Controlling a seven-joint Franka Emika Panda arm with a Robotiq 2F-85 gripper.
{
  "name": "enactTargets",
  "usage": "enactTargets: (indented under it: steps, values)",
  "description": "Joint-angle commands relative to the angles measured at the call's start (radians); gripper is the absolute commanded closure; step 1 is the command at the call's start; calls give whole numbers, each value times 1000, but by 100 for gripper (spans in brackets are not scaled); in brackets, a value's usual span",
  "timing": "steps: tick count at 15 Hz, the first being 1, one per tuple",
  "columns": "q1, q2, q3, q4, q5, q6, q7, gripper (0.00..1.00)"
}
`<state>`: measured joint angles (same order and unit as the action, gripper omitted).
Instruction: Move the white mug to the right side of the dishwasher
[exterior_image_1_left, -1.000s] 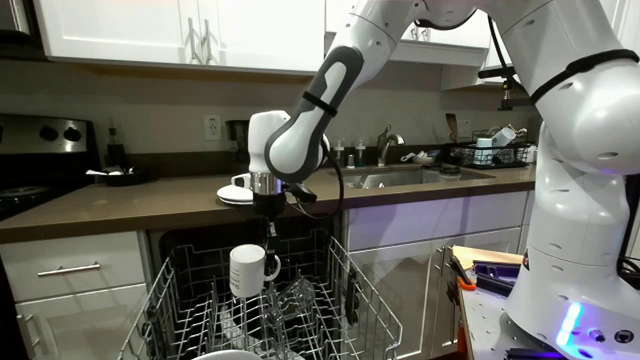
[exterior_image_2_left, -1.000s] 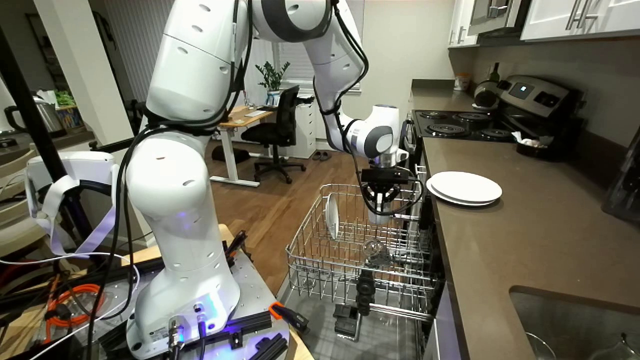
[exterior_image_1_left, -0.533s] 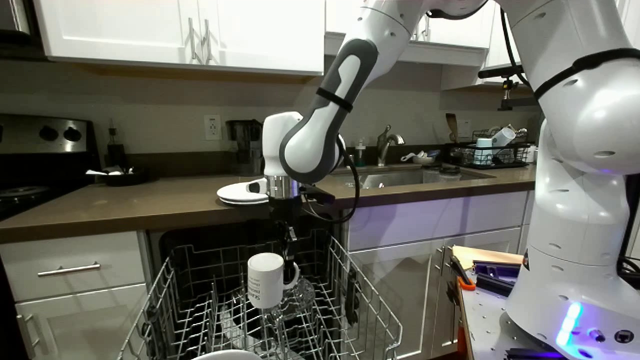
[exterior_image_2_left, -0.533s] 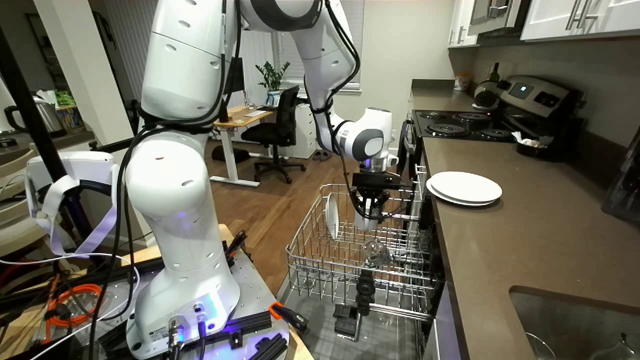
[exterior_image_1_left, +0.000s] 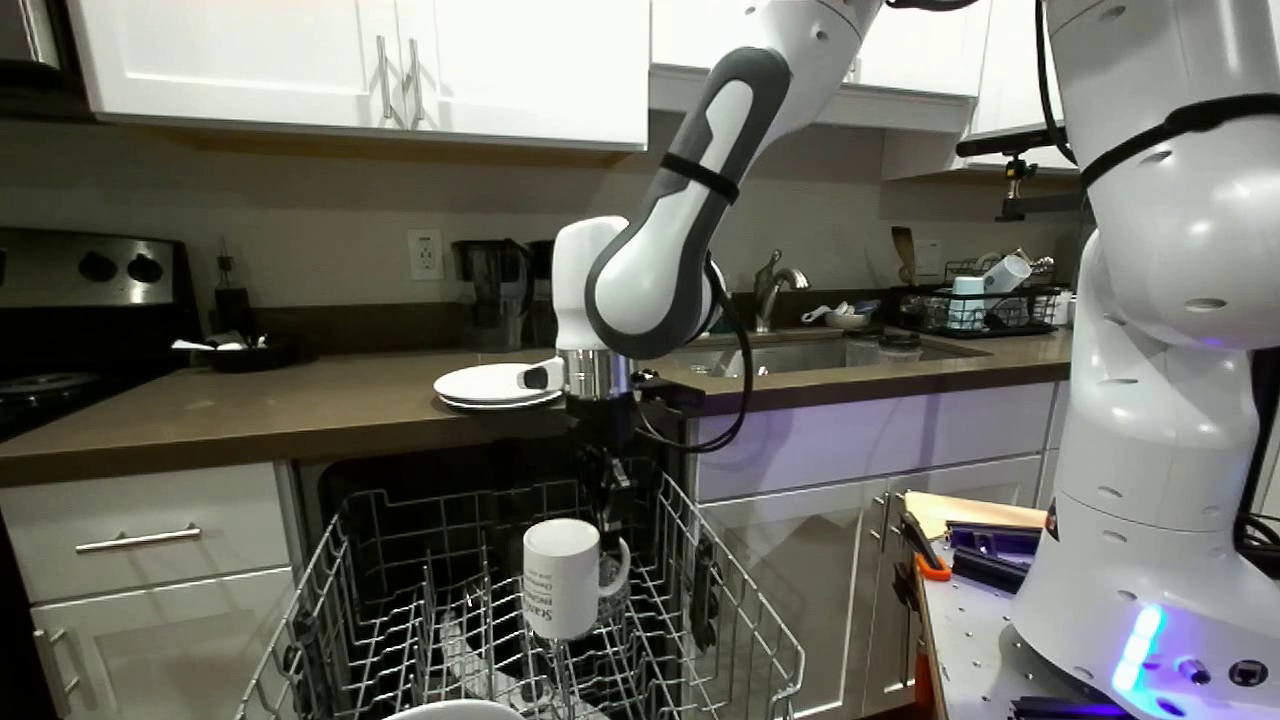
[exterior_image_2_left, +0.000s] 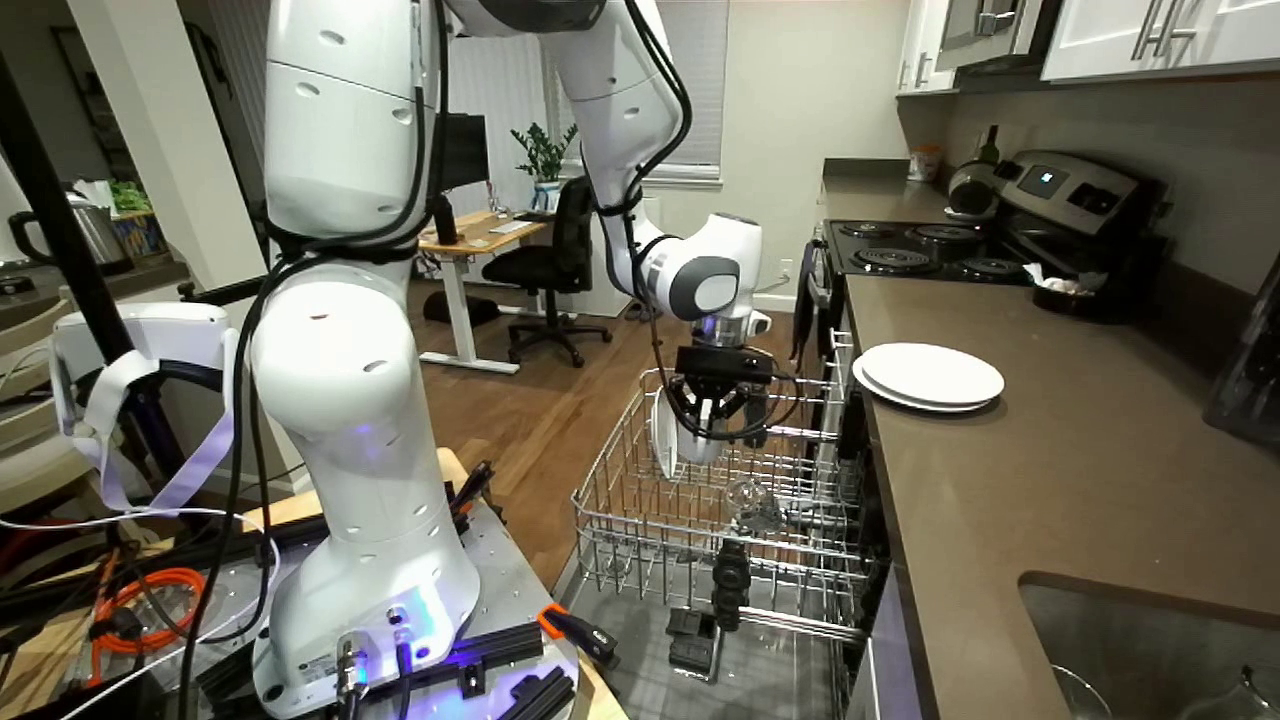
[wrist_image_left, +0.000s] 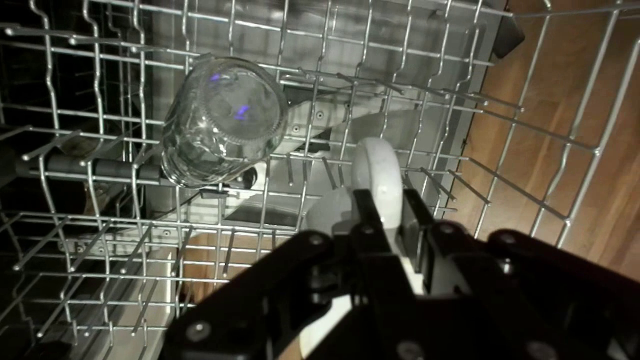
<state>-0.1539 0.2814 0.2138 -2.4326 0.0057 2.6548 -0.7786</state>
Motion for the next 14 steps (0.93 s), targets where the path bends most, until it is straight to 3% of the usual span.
enactTargets:
  steps: [1,14]
  values:
    - [5,-65,10,-62,72,9,-56,96]
    - [-9,-68,27,-233,169,191,-62,96]
